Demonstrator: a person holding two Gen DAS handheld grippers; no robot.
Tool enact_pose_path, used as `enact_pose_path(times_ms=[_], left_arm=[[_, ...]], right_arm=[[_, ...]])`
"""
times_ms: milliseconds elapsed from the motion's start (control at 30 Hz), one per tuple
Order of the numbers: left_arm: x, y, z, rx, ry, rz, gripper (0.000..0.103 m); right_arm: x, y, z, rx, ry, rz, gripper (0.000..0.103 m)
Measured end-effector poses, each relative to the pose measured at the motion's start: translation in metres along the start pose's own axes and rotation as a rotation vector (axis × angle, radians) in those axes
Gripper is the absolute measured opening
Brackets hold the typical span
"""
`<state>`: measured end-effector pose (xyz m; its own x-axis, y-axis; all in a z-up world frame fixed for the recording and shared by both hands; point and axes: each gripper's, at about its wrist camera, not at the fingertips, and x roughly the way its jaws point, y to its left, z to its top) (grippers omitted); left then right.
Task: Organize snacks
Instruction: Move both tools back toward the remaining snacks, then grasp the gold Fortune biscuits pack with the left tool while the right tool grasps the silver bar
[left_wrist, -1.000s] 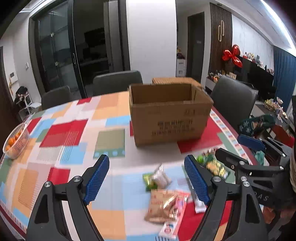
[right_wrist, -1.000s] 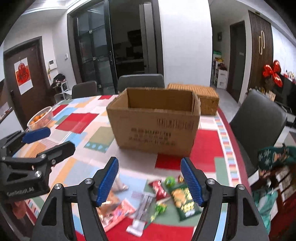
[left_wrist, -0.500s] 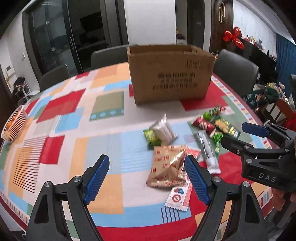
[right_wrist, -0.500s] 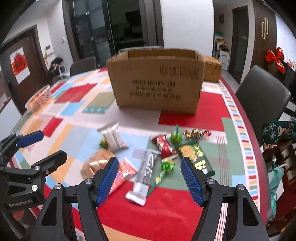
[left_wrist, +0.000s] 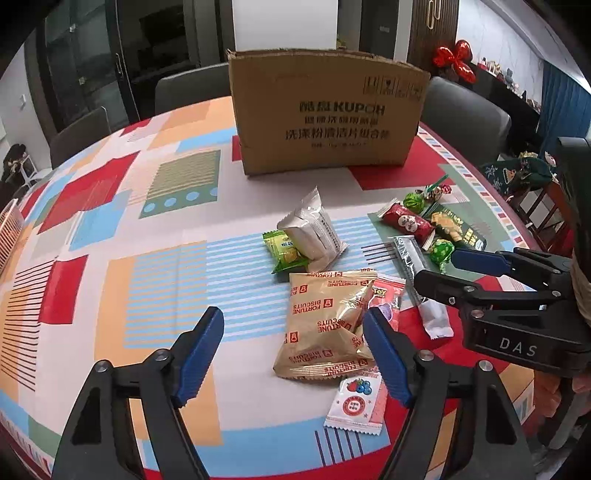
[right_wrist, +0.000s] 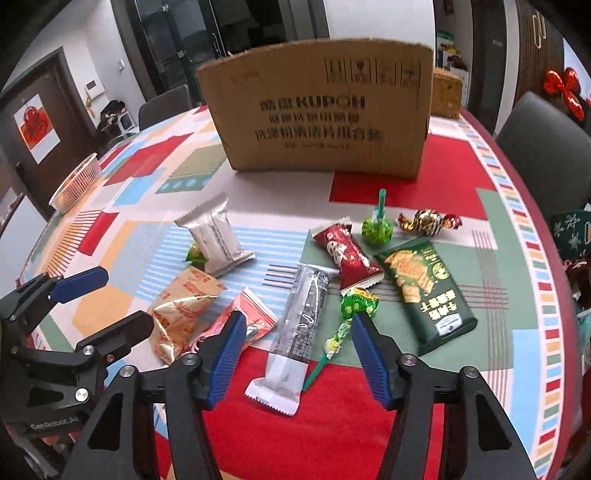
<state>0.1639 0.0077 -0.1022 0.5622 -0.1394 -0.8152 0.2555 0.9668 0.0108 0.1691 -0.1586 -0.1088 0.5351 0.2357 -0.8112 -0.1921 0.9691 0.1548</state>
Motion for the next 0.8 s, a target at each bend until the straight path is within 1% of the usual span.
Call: enact_pose_path(times_ms=[167, 300, 400, 500, 567, 633, 700, 800], left_arm=[[0.015, 0.004, 0.001, -0.026, 0.035, -0.033, 0.071], [0.023, 0.004, 0.003, -0.041, 0.047, -0.068, 0.07], [0.028, 0.004, 0.004, -0.046, 0.056, -0.081, 0.068], [0.032, 0.005, 0.005, -0.06, 0.063, -0.093, 0.067], [0.034, 0.006, 0.005, -0.072, 0.068, -0.102, 0.066], [0.038, 0.007, 0.004, -0.08, 0.076, -0.107, 0.064], [0.042, 0.008, 0.003, -0.087, 0.089, -0.11, 0.056], [0.046, 0.009, 0.001, -0.102, 0.102, -0.123, 0.053]], right_arm=[[0.012, -0.001, 0.001, 0.008, 0.024, 0.004, 0.054], [0.015, 0.0, 0.004, -0.006, 0.02, -0.005, 0.052], [0.017, -0.001, 0.008, -0.004, 0.021, -0.004, 0.05], [0.018, 0.001, 0.01, -0.01, 0.024, -0.003, 0.045], [0.021, 0.002, 0.012, -0.011, 0.032, 0.008, 0.045], [0.023, 0.003, 0.013, -0.017, 0.033, 0.003, 0.043], [0.023, 0.005, 0.013, -0.022, 0.038, 0.003, 0.043], [0.027, 0.009, 0.016, -0.044, 0.052, -0.007, 0.043]])
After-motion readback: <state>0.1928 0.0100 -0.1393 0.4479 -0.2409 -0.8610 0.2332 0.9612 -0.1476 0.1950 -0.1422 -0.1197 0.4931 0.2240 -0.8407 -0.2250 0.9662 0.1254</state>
